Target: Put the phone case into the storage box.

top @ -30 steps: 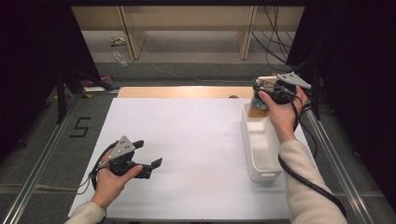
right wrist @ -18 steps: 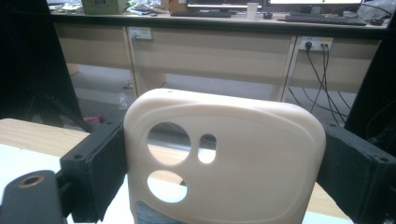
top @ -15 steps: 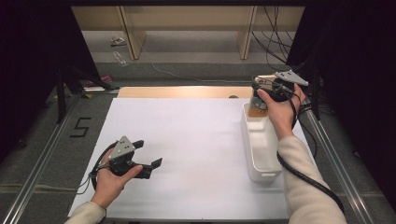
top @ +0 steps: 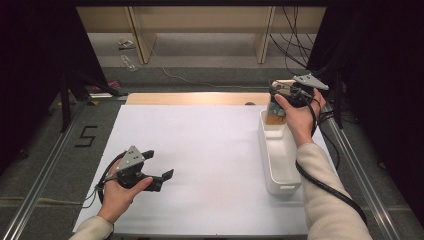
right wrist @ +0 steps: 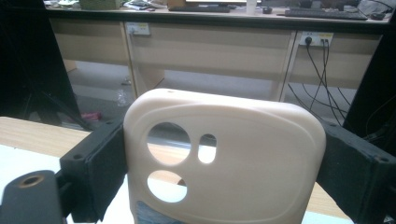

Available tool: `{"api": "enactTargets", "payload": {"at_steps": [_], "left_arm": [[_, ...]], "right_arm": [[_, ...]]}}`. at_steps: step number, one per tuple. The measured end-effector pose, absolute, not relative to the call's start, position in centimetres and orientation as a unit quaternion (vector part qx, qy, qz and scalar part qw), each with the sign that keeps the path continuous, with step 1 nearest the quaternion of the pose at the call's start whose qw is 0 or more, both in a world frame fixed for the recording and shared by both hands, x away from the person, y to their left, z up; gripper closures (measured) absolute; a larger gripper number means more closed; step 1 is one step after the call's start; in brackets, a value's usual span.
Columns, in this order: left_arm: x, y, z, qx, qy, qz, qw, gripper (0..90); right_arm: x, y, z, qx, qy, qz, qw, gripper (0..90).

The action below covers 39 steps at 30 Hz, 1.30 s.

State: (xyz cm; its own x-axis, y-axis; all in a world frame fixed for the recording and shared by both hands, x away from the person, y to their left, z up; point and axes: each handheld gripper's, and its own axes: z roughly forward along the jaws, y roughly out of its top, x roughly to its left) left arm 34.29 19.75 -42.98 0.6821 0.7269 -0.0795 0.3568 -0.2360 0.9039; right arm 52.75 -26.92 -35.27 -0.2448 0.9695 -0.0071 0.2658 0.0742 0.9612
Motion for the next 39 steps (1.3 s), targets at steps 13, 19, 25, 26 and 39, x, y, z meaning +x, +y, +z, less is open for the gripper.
{"api": "enactTargets", "payload": {"at_steps": [13, 19, 25, 26, 39], "left_arm": [[34.3, 19.7, -43.0, 0.764, 0.356, 0.182, 0.507, 3.8], [34.3, 19.7, -43.0, 0.765, 0.354, 0.182, 0.507, 3.8], [34.3, 19.7, -43.0, 0.764, 0.355, 0.182, 0.507, 3.8], [34.3, 19.7, -43.0, 0.764, 0.355, 0.182, 0.507, 3.9], [34.3, 19.7, -43.0, 0.764, 0.355, 0.182, 0.507, 3.8]], "right_arm": [[53.3, -26.8, -35.4, 0.493, 0.634, 0.468, 0.371, 11.3], [53.5, -26.8, -35.6, 0.494, 0.636, 0.464, 0.370, 11.3], [53.7, -26.7, -35.7, 0.495, 0.637, 0.462, 0.369, 11.3], [53.7, -26.7, -35.7, 0.495, 0.637, 0.461, 0.369, 11.3], [54.1, -26.6, -36.0, 0.497, 0.641, 0.456, 0.368, 11.3]]}}
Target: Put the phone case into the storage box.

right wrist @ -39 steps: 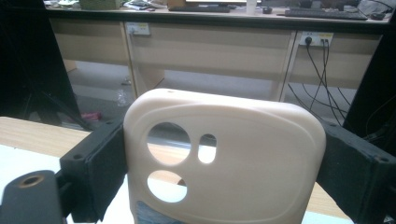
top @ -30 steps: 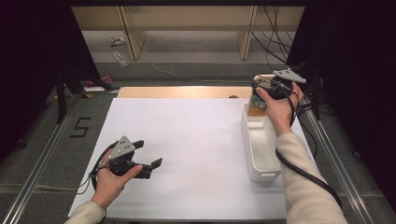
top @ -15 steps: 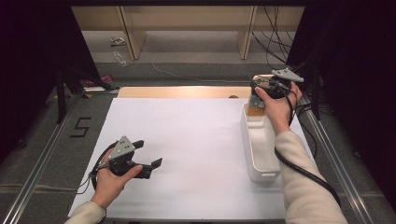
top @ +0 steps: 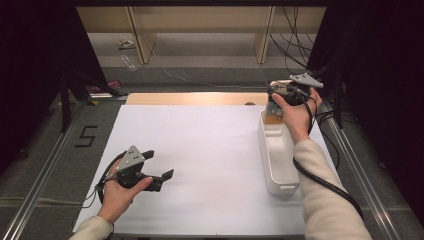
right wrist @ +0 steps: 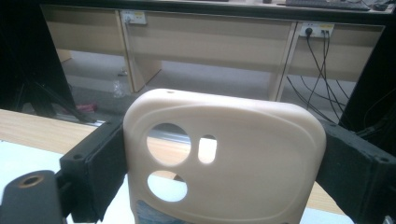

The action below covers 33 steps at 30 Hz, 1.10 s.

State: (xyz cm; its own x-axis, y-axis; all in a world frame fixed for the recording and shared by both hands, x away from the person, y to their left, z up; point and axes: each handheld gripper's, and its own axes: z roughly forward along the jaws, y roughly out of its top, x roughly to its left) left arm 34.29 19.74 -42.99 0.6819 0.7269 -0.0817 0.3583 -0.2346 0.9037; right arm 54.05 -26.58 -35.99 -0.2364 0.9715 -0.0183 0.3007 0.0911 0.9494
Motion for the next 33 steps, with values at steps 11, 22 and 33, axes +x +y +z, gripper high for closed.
{"api": "enactTargets", "payload": {"at_steps": [11, 22, 33], "left_arm": [[34.3, 19.7, -43.0, 0.765, 0.355, 0.182, 0.506, 3.9], [34.3, 19.7, -43.0, 0.765, 0.355, 0.180, 0.506, 3.9], [34.3, 19.7, -43.0, 0.765, 0.355, 0.180, 0.507, 3.8]], "right_arm": [[54.4, -26.5, -36.7, 0.498, 0.645, 0.451, 0.364, 11.3], [54.9, -26.3, -37.4, 0.497, 0.652, 0.447, 0.358, 11.3], [55.3, -26.1, -38.2, 0.499, 0.659, 0.439, 0.352, 11.2]]}}
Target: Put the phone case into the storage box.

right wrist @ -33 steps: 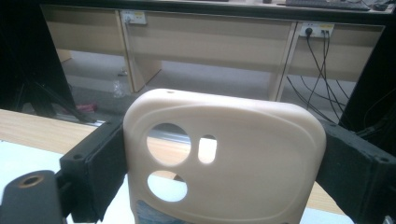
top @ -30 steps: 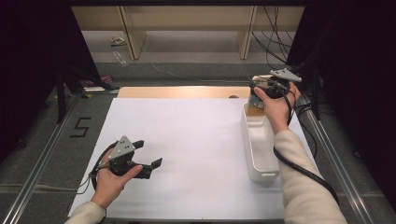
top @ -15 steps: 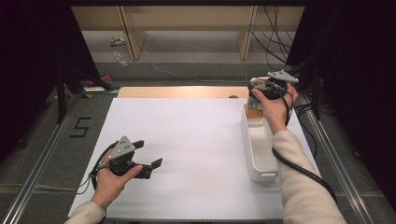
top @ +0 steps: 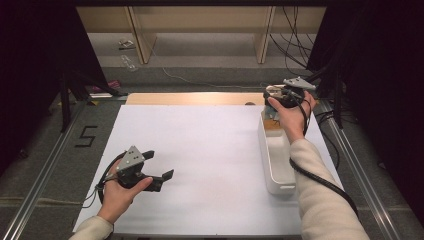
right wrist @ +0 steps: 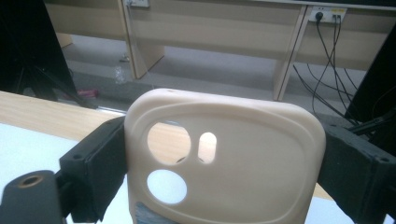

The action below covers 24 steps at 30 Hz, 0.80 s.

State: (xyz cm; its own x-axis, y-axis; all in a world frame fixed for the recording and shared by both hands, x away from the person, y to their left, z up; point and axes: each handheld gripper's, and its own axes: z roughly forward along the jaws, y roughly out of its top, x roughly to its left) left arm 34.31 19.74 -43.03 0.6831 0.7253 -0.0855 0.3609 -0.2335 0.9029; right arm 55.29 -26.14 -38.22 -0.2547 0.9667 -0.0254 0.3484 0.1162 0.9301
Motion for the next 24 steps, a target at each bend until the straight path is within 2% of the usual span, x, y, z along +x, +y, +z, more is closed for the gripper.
{"api": "enactTargets", "payload": {"at_steps": [24], "left_arm": [[34.3, 19.7, -43.1, 0.765, 0.355, 0.179, 0.506, 3.8]], "right_arm": [[55.5, -26.1, -39.7, 0.501, 0.669, 0.433, 0.338, 11.1]]}}
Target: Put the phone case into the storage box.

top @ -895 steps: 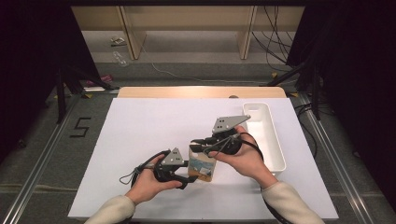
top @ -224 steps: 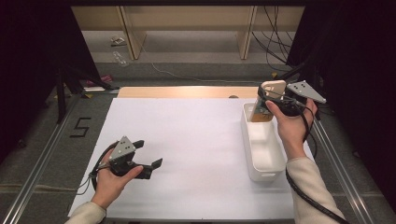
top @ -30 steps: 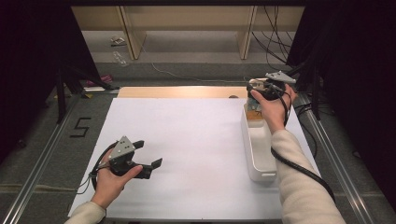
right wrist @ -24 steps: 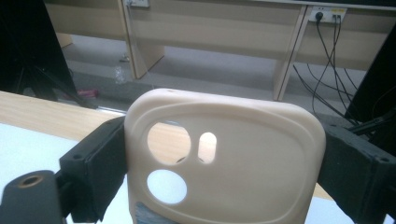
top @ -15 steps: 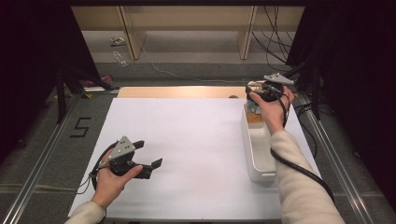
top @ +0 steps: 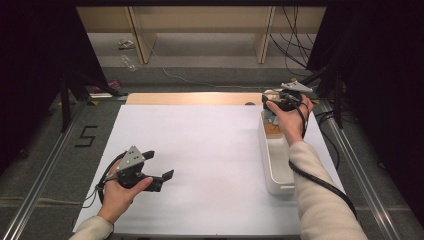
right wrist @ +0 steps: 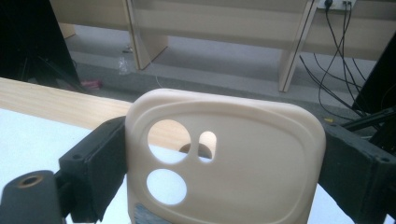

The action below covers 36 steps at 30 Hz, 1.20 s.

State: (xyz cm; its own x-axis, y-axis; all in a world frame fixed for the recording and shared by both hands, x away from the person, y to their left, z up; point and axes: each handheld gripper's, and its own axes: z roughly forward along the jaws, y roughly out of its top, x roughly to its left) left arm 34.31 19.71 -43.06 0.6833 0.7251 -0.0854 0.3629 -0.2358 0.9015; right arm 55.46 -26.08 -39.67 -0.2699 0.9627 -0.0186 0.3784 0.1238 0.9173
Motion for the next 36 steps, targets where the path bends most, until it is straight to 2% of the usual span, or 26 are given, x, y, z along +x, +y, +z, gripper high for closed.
{"api": "enactTargets", "payload": {"at_steps": [36], "left_arm": [[34.3, 19.7, -43.0, 0.765, 0.355, 0.180, 0.506, 3.9]], "right_arm": [[55.8, -26.0, -40.9, 0.507, 0.678, 0.426, 0.321, 10.7]]}}
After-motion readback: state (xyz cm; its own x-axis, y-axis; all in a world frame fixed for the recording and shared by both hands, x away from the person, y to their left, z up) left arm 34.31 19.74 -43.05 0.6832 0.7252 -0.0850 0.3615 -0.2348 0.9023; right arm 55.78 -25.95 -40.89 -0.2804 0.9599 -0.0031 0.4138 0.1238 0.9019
